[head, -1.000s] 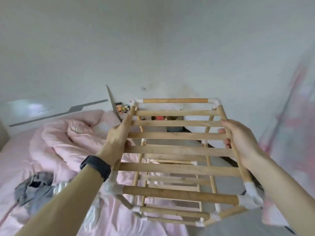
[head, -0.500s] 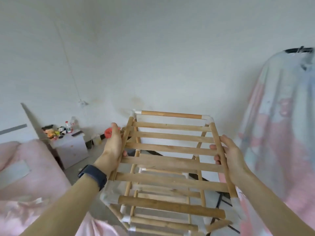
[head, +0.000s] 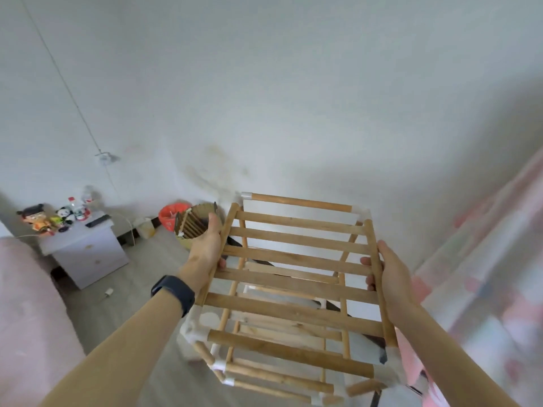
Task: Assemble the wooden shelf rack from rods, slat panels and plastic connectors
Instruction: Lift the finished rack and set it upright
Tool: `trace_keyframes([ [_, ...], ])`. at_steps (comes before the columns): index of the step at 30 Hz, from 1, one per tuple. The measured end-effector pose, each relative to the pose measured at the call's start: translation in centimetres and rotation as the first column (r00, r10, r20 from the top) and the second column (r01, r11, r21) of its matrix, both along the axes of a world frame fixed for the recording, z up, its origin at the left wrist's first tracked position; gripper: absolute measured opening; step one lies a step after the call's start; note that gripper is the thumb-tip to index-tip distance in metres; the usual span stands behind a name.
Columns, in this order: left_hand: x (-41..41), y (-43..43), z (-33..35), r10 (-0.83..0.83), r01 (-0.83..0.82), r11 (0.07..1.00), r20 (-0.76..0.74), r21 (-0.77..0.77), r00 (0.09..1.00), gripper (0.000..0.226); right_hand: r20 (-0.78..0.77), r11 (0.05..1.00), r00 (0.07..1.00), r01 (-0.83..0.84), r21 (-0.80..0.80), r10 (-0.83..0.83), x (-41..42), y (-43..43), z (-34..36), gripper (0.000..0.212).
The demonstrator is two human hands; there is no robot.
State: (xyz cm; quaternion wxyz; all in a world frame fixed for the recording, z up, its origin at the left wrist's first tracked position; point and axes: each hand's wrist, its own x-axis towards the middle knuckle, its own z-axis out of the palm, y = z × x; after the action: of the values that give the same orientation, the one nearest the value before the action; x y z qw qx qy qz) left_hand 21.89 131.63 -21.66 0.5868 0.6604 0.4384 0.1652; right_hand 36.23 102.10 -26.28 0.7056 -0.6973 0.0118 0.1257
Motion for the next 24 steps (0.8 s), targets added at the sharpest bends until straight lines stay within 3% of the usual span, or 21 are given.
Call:
trace_keyframes([
  [3,5.3,2.7,-2.0,-0.012,0.011,1.0,-0.055,-0.018,0.998,0.073,0.017,0.999,1.0,-0.012,-0.048,0.013,5.1,2.4,-2.4,0.044],
  [8,13.6,7.6,-6.6,-0.241,0.212,0.959,-0.146,-0.19,0.96,0.077,0.018,0.988,0.999,0.05,-0.149,-0.048,11.6,5.4,-10.0,0.039],
  [15,26.7,13.3,-17.6,-0.401,0.258,0.88,-0.335,-0.398,0.852,0.09,-0.396,0.981,0.912,0.035,-0.191,-0.11,18.5,11.2,-20.0,0.046],
  [17,30.8,15.6,-21.5,-0.426,0.243,0.871,-0.41,-0.427,0.806,0.093,-0.446,0.973,0.876,0.098,-0.208,-0.184,20.3,13.1,-23.3,0.051],
  [21,37.2,18.5,-28.1,-0.527,0.277,0.799,-0.399,-0.534,0.751,0.077,-0.502,0.928,0.782,0.275,-0.253,-0.369,22.6,16.2,-29.4,0.046],
  [24,41.3,19.6,-31.8,-0.575,0.294,0.77,-0.415,-0.566,0.705,0.078,-0.564,0.916,0.722,0.297,-0.269,-0.4,24.6,17.4,-33.7,0.044],
])
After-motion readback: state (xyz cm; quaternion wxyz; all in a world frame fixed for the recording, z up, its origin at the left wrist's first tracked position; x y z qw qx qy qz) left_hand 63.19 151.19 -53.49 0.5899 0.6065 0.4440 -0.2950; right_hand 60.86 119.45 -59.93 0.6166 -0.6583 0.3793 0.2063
